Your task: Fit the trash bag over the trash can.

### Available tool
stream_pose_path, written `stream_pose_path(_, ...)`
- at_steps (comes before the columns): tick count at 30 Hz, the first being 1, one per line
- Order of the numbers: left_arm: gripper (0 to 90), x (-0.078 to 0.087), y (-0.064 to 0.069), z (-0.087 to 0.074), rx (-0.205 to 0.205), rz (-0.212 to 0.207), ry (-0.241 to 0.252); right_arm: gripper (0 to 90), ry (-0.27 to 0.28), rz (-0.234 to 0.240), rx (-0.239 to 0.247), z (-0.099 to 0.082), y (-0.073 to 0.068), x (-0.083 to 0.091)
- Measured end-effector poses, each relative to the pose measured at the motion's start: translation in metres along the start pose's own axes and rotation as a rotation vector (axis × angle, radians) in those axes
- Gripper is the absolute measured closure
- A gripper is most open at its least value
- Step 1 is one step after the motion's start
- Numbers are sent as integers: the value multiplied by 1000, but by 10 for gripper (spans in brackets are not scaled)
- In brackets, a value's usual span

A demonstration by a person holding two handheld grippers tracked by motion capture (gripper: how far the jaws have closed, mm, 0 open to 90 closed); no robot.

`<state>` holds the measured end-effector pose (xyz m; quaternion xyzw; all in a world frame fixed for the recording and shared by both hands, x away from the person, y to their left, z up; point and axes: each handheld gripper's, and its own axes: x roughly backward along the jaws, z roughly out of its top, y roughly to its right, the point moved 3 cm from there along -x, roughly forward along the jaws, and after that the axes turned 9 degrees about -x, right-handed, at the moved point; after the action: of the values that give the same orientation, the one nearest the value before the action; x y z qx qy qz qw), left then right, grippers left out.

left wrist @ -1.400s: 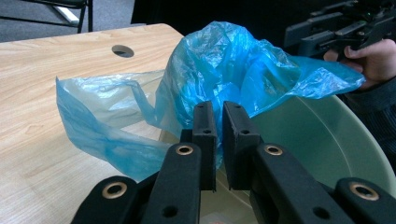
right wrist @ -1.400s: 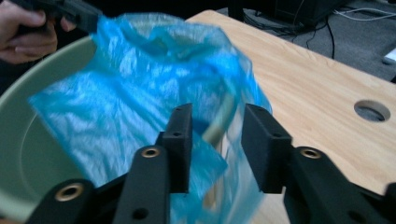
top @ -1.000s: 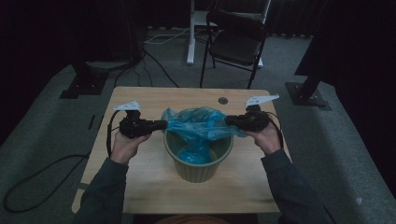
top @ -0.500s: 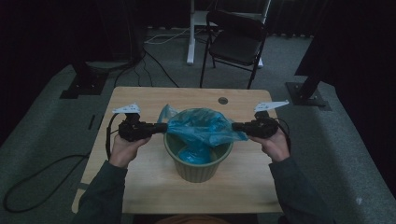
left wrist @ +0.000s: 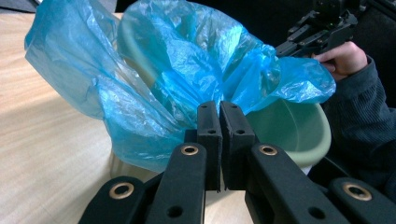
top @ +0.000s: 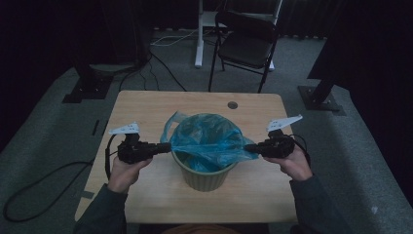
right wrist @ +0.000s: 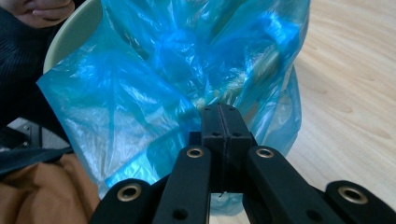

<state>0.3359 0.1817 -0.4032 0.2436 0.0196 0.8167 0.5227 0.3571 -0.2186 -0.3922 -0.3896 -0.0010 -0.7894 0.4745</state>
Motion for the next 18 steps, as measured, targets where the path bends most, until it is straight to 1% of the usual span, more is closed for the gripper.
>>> stream_pose_path(2, 877, 0, 1, -2, 5, -4, -1, 900, -6, 2, 2, -1, -1, 0)
stream_pose_path(3, 878, 0, 2, -5, 12, -11, 0, 900, -26, 10, 11, -4, -3, -1)
stream_pose_path(6, 879, 2, 4, -9, 29, -23, 8, 900, -56, 31, 27, -7, -6, -3)
stream_pose_path(7, 879, 2, 4, -9, 29, -23, 8, 900, -56, 31, 27, -7, -6, -3)
stream_pose_path(8, 879, 3, 6, -11, 35, -30, 9, 900, -64, 38, 31, -8, -8, -5)
stream_pose_path(9, 879, 4, 8, -14, 42, -45, 10, 900, -80, 46, 45, -10, -11, -7)
stream_pose_path(10, 879, 5, 9, -16, 45, -48, 12, 900, -86, 47, 48, -10, -12, -8)
stream_pose_path(12, 878, 8, 12, -19, 59, -62, 16, 900, -86, 55, 50, -11, -13, -10)
stream_pose_path(14, 877, 9, 12, -21, 73, -78, 20, 900, -82, 63, 43, -11, -14, -11)
stream_pose_path(15, 877, 9, 12, -21, 73, -78, 20, 900, -80, 67, 39, -11, -14, -12)
stream_pose_path(16, 877, 9, 11, -22, 87, -89, 28, 900, -80, 67, 36, -11, -13, -13)
stream_pose_path(18, 877, 7, 8, -22, 97, -98, 35, 900, -79, 60, 32, -10, -13, -15)
